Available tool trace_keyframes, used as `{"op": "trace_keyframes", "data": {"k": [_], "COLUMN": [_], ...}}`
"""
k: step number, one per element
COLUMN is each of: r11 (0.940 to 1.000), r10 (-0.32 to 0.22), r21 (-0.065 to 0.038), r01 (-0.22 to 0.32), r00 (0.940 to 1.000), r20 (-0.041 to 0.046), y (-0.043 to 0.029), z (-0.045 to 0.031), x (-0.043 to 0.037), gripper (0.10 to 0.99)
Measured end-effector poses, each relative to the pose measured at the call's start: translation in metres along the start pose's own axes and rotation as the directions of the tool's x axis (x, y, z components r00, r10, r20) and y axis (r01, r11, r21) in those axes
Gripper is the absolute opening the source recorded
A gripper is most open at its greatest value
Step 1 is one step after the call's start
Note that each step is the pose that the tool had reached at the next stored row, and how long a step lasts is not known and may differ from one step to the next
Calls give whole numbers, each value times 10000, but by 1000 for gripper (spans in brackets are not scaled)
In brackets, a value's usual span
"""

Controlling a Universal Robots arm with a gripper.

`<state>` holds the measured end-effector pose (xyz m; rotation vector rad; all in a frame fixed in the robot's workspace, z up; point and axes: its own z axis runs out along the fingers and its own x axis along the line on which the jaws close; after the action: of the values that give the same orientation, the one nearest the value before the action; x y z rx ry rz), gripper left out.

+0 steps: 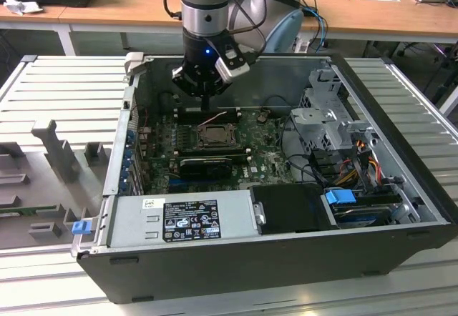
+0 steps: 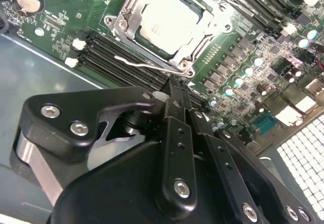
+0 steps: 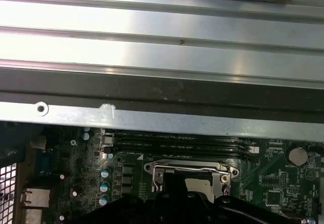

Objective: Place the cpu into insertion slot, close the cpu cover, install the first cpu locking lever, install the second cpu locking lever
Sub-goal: 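Install the first cpu locking lever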

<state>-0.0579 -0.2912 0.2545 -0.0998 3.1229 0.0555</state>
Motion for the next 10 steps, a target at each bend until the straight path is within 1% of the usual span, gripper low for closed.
{"op": "trace_keyframes", "data": {"k": [10], "r11": [10000], "r10": [0], "r21": [3], "r01": [0], "r00": [10000], "r20": [-1], "y": [-5], "z": [8], "x": [-114], "gripper": [106]}}
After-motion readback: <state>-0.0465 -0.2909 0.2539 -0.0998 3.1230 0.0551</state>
